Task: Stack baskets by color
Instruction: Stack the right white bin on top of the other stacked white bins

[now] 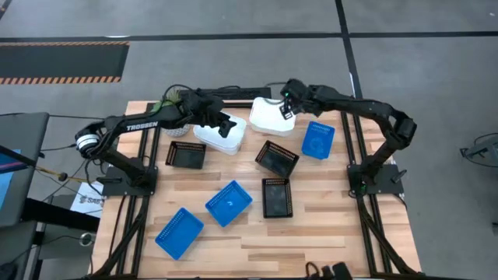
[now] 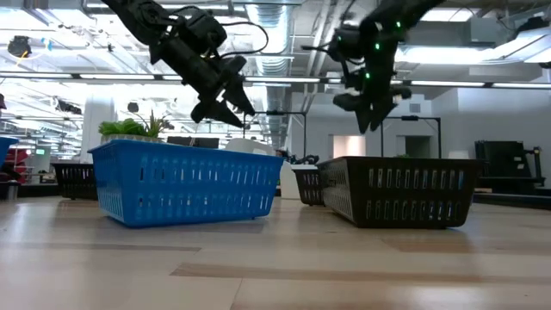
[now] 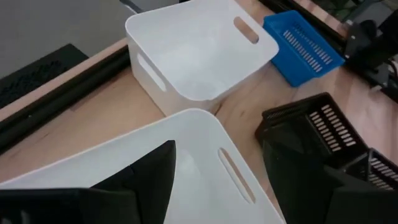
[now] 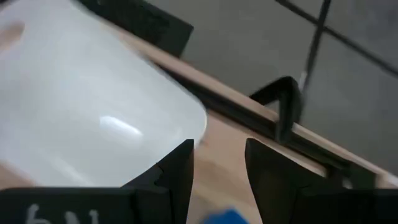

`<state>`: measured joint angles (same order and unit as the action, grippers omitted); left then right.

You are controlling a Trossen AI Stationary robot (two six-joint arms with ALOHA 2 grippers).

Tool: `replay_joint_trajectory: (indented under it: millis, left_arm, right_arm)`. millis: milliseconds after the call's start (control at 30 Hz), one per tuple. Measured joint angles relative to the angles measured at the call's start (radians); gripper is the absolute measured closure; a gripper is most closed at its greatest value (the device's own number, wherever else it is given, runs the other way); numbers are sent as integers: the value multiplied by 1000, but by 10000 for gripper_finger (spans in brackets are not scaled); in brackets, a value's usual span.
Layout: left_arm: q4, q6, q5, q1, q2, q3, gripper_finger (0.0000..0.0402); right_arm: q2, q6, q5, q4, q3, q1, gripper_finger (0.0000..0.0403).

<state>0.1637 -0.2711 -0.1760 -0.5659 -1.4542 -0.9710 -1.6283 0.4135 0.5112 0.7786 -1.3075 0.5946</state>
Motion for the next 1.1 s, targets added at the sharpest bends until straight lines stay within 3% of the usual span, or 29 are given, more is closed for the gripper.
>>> replay_joint_trajectory:
  millis: [133, 400, 800, 1100]
  left_arm:
    - [3, 5, -2, 2, 18, 0, 173]
    - [4, 5, -3, 2, 23, 0, 173]
    - [2, 5, 0, 2, 23, 0, 173]
    - [3, -2, -1, 2, 23, 0, 173]
  right_arm:
    - [0, -2, -93, -97, 69, 79, 232]
    - [-1, 13, -123, -237, 185, 125, 234]
    - [-95, 16, -172, -314, 189, 127, 234]
    - [-36, 0, -173, -310, 181, 142, 242]
